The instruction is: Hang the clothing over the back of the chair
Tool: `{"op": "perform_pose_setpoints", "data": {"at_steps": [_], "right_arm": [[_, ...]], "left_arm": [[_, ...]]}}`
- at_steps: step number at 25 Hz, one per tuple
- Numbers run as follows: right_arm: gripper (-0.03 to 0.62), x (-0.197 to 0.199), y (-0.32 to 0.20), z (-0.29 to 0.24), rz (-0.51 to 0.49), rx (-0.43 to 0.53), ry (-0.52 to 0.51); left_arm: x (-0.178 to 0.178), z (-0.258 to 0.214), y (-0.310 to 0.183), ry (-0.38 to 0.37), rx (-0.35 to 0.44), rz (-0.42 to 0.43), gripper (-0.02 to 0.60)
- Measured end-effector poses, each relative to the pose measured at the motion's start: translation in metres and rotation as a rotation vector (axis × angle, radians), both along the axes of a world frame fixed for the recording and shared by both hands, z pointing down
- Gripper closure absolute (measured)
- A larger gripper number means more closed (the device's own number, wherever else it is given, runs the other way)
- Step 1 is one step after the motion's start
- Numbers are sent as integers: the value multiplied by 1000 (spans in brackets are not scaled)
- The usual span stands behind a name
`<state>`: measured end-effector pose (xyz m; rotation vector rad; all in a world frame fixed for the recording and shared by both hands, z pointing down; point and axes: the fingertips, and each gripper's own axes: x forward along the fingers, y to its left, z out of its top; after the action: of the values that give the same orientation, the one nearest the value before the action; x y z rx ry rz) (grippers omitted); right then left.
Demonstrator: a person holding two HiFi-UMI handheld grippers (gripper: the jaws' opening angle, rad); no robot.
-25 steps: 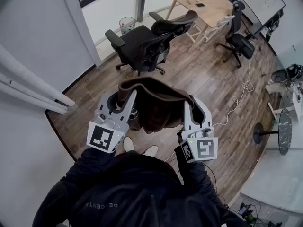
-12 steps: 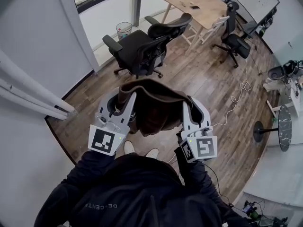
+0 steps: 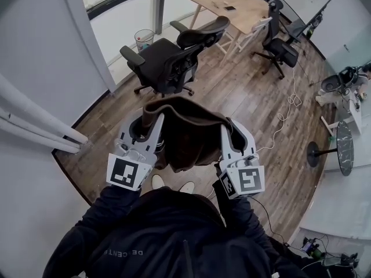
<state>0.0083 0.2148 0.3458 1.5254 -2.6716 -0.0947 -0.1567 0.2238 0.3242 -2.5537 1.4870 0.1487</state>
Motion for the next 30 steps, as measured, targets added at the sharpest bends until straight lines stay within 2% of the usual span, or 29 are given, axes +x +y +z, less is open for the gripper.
{"op": "perform_pose_setpoints", "data": {"at_steps": [5,13,22,30], "right_arm": [[553,-3,6,-2,32,1,5],[553,12,-2,2,68,-13,-6],[553,23,-51,5,40,9,-7],[553,49,-105,3,8,6,-14]], "left_arm": [[-4,1,3,0,4,38,522],[9,1,-7,-8,9,93,522],[21,3,-52,-11,7,84,522],[48,0,-102,-24,-2,59,522]]}}
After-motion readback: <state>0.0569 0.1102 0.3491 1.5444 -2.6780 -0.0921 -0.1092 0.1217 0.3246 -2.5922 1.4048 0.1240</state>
